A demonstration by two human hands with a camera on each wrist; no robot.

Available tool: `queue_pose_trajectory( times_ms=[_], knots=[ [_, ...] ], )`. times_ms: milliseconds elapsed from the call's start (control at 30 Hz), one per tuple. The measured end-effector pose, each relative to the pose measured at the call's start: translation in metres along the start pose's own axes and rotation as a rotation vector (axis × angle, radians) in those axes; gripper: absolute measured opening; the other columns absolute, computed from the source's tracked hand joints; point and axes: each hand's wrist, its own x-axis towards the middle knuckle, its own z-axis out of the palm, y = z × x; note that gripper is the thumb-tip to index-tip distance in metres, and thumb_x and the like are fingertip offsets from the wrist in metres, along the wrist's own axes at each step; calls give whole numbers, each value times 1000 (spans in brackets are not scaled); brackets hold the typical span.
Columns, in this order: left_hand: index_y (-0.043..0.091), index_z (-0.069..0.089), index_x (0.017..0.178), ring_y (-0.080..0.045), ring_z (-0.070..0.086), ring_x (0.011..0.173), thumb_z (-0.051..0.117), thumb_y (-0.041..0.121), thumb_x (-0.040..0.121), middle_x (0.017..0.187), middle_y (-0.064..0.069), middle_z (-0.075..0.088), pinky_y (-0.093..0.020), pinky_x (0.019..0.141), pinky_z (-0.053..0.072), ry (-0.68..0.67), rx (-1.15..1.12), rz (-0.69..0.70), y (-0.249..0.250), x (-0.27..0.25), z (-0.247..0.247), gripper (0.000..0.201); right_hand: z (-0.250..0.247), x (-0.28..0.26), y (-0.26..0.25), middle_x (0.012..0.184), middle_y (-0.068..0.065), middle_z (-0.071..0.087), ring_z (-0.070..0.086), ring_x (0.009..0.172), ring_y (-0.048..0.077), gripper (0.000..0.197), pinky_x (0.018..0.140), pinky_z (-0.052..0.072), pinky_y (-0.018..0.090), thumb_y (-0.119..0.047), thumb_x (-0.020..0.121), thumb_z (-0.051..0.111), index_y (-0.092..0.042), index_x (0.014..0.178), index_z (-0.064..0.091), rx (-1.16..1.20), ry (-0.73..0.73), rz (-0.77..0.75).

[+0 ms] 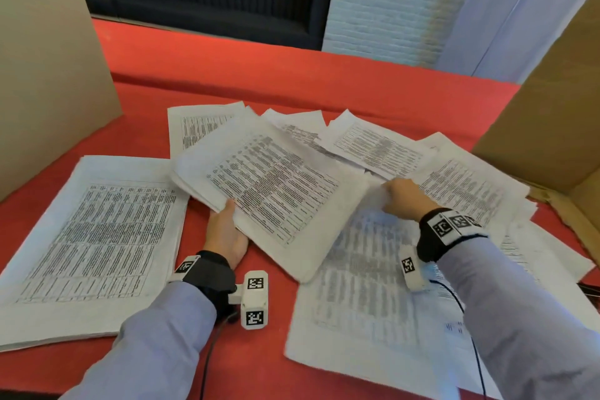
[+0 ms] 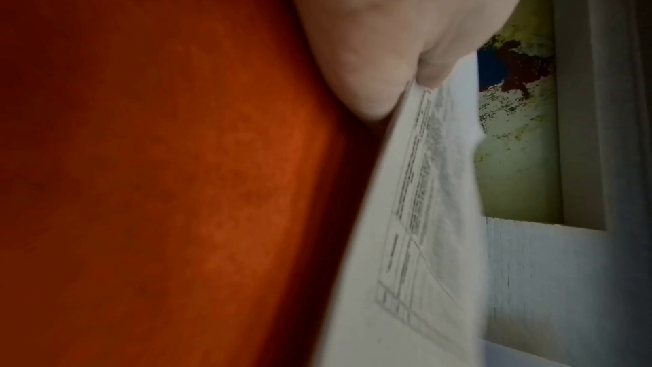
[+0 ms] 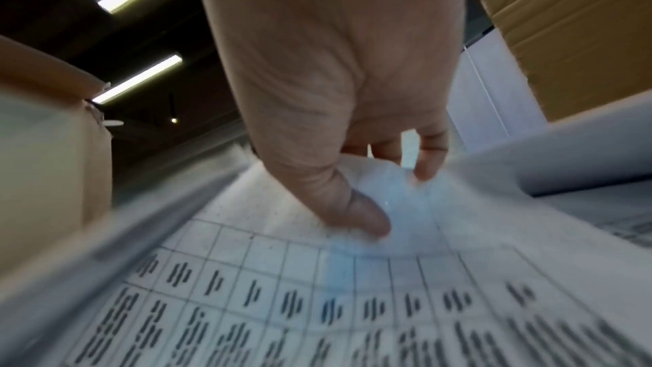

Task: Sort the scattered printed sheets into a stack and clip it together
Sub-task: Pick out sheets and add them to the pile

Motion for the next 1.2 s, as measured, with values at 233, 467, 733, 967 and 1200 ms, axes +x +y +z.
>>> queue_pose_trajectory(
  times_ms=[233, 467, 733, 967, 1200],
  knots=[
    [14, 35, 142, -25, 56, 116, 35, 7, 101, 123, -8, 57, -35, 87, 53, -20, 160, 93, -3, -5, 2, 42, -50, -6, 66, 98, 25, 70, 64, 98, 38, 17, 79, 48, 42, 0, 83, 55, 7, 92, 68, 394, 329, 153],
    [12, 43, 137, -23, 59, 109, 41, 5, 99, 123, -6, 59, -41, 93, 48, -258, 454, 99, -7, -9, 5, 39, -74, -9, -8, 62, 12, 45, 41, 64, 20, 15, 60, 34, 31, -21, 64, 41, -12, 62, 54, 441, 501, 64],
    [12, 52, 131, -26, 60, 113, 41, 19, 100, 126, -10, 62, -46, 101, 45, -326, 715, 146, -6, -8, 4, 33, -29, 29, -121, 93, 11, 57, 47, 113, 32, 22, 104, 28, 48, -19, 81, 45, -13, 88, 64, -31, 238, 20],
    [13, 57, 124, -24, 62, 112, 35, 31, 101, 123, -12, 64, -44, 102, 44, -327, 773, 124, -4, -8, 8, 36, -18, 52, -119, 102, 11, 62, 48, 111, 32, 22, 97, 35, 46, -10, 89, 42, -13, 98, 61, -11, 207, -74],
    [21, 58, 117, -16, 63, 109, 66, 6, 84, 119, -2, 66, -38, 96, 50, -461, 932, 136, -2, -7, 9, 37, -17, 36, -69, 121, 14, 58, 57, 107, 31, 50, 85, 46, 36, -12, 88, 51, -12, 137, 40, 115, 256, 5]
  ],
)
